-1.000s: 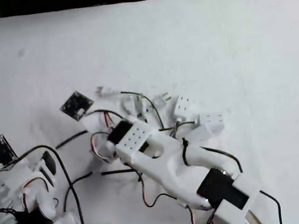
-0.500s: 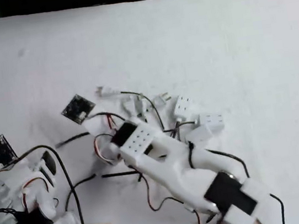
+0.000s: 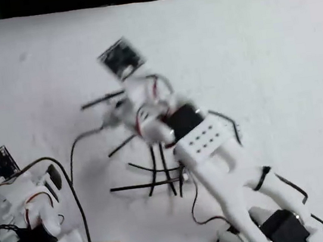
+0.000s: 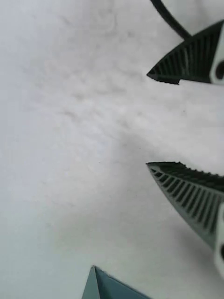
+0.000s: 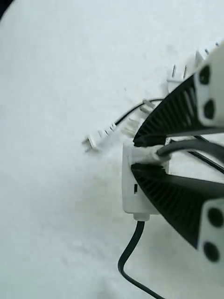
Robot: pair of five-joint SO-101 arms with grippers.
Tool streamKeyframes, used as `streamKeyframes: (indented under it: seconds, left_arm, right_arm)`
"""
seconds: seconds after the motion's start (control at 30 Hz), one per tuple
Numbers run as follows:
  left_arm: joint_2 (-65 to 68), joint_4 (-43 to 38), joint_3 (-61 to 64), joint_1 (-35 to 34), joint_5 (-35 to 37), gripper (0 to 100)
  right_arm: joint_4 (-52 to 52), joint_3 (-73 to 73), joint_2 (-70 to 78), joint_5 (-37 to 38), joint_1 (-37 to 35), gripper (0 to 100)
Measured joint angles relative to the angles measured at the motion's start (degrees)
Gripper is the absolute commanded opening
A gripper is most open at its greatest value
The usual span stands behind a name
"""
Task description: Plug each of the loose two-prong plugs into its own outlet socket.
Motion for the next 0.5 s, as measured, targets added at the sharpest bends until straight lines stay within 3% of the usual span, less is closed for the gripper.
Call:
streamKeyframes:
  seconds: [0.27, 0.5]
  left_arm:
    - [0.0, 0.0, 0.0, 0.0, 0.0, 28]
    - [0.0, 0.0, 0.0, 0.0, 0.0, 28]
  right_arm:
    - [-3.4, -15.4, 16.2, 0.0, 12.8, 1.7]
    - [-4.3, -31.9, 37.2, 0.0, 17.8, 1.8]
